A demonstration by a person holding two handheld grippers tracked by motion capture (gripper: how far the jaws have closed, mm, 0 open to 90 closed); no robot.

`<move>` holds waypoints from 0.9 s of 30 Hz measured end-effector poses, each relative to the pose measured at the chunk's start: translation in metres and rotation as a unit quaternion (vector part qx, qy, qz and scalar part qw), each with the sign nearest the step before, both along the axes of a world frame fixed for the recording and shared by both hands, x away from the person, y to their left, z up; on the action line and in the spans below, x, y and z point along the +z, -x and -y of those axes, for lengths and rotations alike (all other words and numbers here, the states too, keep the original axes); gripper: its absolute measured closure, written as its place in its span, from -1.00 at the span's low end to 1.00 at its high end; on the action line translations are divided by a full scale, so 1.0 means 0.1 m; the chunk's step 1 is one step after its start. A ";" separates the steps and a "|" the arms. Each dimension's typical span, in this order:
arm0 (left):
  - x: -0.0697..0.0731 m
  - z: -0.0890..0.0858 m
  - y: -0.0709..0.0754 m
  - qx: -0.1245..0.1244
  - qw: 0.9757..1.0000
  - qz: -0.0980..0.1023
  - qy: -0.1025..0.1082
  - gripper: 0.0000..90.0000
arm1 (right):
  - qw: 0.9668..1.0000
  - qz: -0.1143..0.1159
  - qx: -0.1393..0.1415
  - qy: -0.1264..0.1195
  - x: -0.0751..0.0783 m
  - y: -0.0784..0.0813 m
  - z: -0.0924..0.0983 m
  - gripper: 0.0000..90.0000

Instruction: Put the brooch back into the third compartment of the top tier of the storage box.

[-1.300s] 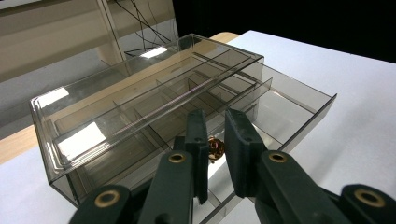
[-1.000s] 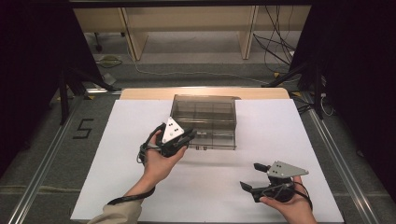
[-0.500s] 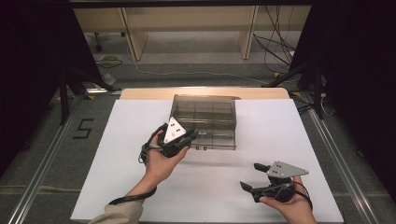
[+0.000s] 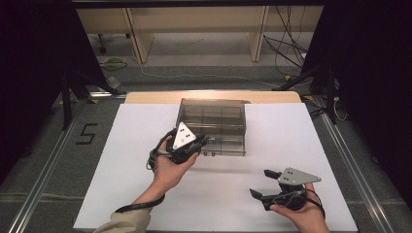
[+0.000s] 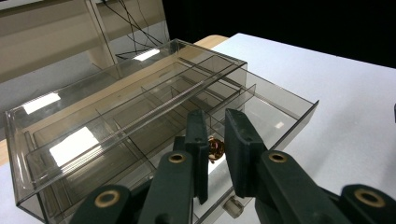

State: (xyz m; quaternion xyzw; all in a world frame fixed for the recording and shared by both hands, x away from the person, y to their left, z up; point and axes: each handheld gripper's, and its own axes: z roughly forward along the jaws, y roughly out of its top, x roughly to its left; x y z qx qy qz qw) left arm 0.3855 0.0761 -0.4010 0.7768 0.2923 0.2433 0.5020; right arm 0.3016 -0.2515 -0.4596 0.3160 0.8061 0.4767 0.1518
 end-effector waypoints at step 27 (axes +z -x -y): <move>0.01 0.11 0.00 -0.012 1.000 -0.001 0.000 0.77 | 1.000 -0.001 0.000 0.000 0.00 0.00 0.00 -0.64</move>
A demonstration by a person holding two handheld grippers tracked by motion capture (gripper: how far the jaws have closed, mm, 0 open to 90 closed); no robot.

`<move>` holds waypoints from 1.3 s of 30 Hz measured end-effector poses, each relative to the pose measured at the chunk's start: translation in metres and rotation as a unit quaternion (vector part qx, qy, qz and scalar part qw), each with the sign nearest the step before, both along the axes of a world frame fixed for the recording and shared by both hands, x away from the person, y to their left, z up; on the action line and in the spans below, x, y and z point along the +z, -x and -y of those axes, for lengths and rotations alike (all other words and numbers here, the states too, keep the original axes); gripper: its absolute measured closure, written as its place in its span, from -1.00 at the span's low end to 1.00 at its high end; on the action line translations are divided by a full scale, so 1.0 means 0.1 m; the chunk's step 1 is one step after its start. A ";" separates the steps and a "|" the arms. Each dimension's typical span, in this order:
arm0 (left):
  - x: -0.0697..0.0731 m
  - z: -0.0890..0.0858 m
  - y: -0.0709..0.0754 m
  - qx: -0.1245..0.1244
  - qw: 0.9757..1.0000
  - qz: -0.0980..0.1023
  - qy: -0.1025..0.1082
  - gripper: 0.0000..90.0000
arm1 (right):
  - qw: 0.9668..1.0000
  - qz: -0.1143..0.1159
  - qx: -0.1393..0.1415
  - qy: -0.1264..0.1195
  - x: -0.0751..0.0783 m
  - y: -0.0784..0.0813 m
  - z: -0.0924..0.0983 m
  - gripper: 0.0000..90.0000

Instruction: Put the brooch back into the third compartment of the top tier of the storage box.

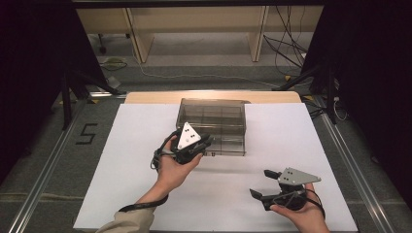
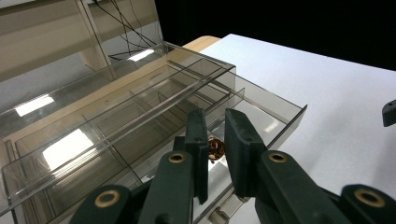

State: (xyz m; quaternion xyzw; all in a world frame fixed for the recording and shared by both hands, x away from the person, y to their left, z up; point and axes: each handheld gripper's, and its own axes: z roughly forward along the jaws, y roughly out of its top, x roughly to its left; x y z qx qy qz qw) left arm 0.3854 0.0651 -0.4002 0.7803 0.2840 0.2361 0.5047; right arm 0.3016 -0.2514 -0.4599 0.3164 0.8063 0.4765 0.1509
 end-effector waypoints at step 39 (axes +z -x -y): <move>0.01 0.23 0.01 -0.022 1.000 -0.002 -0.002 0.77 | 1.000 -0.001 -0.001 -0.001 0.00 0.00 0.01 -0.64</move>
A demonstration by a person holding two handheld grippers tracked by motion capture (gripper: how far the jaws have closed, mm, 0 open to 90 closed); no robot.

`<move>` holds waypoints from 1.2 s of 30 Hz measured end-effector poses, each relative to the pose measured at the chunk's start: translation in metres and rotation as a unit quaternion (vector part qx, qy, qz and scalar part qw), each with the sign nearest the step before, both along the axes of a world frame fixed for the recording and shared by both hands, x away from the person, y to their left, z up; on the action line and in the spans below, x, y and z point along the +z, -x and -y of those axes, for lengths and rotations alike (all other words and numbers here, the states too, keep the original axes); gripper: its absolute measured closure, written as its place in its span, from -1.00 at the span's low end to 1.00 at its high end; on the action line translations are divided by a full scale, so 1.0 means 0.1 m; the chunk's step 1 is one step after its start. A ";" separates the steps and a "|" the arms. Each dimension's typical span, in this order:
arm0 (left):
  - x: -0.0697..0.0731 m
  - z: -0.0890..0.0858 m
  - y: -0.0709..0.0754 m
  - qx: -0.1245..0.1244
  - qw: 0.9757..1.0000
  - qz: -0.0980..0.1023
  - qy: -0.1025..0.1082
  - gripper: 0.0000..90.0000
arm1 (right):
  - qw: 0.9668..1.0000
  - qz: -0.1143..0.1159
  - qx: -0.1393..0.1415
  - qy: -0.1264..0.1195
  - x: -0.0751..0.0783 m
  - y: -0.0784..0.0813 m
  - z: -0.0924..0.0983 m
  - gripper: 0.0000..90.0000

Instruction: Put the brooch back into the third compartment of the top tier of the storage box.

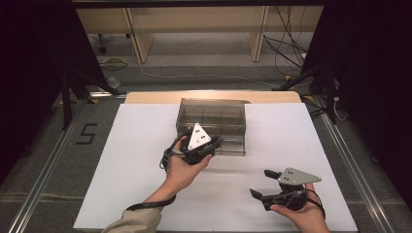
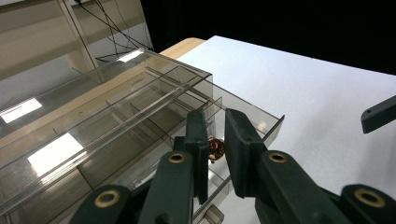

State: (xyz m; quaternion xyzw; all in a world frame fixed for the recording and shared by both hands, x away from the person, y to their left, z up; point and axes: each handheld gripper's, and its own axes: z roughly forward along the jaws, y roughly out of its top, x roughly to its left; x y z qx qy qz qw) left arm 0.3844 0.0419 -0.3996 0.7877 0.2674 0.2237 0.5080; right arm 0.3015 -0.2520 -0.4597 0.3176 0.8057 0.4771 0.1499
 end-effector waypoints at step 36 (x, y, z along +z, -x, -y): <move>-0.03 0.16 -0.01 -0.011 1.000 -0.006 -0.004 0.77 | 1.000 0.001 0.000 0.001 0.00 0.00 0.01 -0.64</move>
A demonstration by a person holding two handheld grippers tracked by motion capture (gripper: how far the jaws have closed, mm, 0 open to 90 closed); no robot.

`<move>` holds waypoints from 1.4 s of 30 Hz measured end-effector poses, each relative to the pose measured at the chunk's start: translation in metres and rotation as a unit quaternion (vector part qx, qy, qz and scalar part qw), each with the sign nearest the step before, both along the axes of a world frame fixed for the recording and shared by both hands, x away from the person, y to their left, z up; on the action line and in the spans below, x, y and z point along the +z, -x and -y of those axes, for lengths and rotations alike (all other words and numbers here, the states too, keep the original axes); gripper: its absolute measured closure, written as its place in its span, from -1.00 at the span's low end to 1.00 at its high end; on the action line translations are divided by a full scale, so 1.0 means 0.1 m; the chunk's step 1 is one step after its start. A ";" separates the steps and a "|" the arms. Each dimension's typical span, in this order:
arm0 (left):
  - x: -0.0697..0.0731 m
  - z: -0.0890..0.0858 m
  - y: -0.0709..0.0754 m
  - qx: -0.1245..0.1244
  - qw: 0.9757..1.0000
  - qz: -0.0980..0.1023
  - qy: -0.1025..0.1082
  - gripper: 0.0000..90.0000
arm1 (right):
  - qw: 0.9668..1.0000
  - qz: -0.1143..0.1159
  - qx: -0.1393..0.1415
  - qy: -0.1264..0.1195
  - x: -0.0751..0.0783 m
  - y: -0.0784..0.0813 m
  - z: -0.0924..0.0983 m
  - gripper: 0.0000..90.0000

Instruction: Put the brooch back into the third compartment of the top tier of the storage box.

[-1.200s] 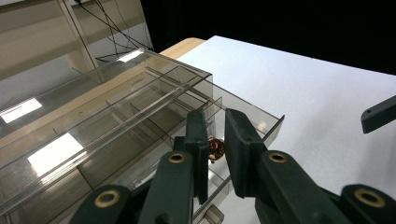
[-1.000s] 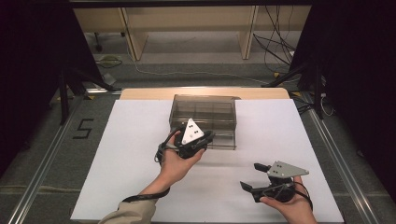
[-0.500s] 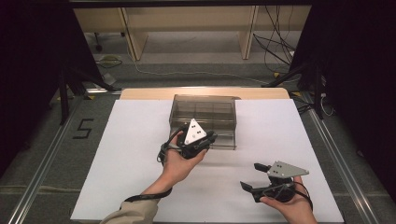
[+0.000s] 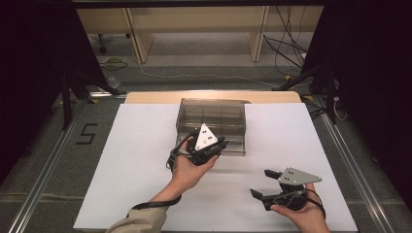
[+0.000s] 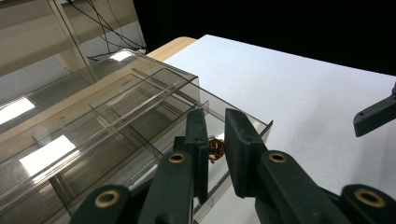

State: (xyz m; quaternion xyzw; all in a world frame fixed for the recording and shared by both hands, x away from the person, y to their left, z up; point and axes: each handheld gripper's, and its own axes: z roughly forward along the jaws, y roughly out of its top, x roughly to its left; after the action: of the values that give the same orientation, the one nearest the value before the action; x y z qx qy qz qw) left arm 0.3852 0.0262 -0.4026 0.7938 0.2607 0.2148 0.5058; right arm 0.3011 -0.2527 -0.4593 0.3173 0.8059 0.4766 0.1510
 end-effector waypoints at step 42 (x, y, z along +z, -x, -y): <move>-0.13 0.24 -0.13 -0.016 0.999 -0.019 -0.023 0.77 | 1.000 -0.001 0.002 -0.001 0.00 0.00 0.00 -0.64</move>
State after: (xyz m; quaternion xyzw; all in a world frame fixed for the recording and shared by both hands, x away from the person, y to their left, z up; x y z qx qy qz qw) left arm 0.3981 0.0019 -0.4156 0.8133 0.2527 0.1978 0.4854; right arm 0.3014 -0.2526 -0.4597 0.3161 0.8059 0.4778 0.1491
